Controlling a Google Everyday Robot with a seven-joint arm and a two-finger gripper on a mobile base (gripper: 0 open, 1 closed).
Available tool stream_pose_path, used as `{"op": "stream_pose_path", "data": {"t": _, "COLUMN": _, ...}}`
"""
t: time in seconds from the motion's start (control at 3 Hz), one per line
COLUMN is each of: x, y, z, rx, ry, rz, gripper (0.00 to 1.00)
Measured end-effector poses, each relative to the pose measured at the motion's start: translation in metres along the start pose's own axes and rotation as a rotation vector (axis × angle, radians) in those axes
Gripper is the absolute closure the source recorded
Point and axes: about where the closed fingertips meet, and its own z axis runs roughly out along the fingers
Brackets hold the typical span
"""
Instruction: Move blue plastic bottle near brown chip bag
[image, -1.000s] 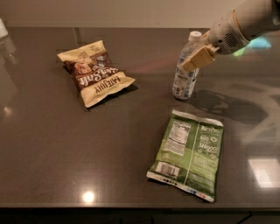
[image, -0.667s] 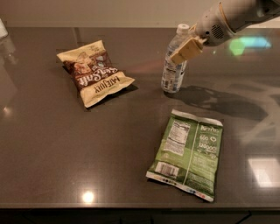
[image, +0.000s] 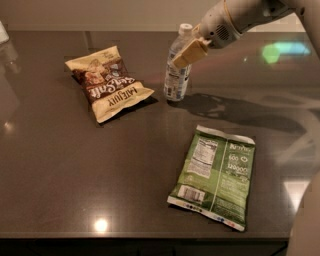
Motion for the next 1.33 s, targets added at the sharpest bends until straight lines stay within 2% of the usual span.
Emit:
{"op": "stream_pose_path", "data": {"t": 0.67, "x": -0.01, "y": 0.001, "z": 0.038, "rx": -0.041, "ry": 0.002, "rz": -0.037, "gripper": 1.0}}
{"op": "stream_pose_path", "data": {"t": 1.33, "x": -0.013, "y": 0.002, "z": 0.049, "rx": -0.056, "ry": 0.009, "rz": -0.052, "gripper": 0.6}}
